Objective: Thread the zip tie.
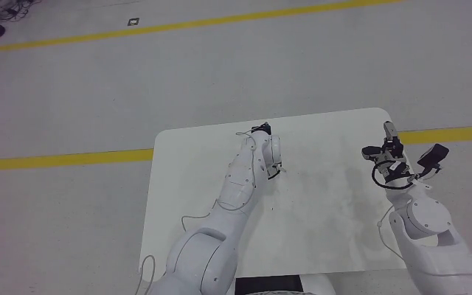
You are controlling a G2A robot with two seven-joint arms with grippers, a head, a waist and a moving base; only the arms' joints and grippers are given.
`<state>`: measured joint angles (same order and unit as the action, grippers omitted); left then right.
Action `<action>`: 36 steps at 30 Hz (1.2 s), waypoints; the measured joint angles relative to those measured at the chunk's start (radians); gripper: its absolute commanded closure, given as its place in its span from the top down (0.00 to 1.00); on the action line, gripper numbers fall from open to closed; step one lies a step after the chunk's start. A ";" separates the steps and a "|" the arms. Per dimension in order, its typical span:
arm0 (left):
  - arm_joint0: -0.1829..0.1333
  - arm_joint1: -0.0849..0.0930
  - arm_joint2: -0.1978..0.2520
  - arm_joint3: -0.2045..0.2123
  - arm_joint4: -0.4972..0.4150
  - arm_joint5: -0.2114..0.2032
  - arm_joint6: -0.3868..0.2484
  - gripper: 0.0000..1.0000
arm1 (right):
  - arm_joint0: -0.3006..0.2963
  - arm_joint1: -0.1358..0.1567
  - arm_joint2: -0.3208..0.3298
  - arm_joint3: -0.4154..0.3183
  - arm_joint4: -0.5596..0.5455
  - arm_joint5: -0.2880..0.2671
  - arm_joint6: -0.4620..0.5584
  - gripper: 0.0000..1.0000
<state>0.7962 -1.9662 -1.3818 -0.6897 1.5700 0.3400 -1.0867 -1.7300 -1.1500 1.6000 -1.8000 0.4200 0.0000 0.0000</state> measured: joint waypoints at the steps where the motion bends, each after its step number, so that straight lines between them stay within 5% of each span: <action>1: 0.001 0.000 0.001 -0.002 0.000 0.000 0.000 0.27 | 0.000 0.000 0.000 0.000 0.000 0.000 0.000 1.00; 29: 0.068 0.015 0.038 -0.123 0.000 0.000 -0.026 0.29 | 0.000 0.000 0.000 0.000 0.000 0.000 0.000 1.00; 36: 0.061 0.016 0.034 -0.098 0.000 0.000 -0.033 0.31 | 0.000 0.000 0.000 0.000 0.000 0.000 0.000 1.00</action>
<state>0.8570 -1.9506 -1.3483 -0.7874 1.5700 0.3400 -1.1195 -1.7300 -1.1500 1.6000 -1.8000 0.4200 0.0000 0.0000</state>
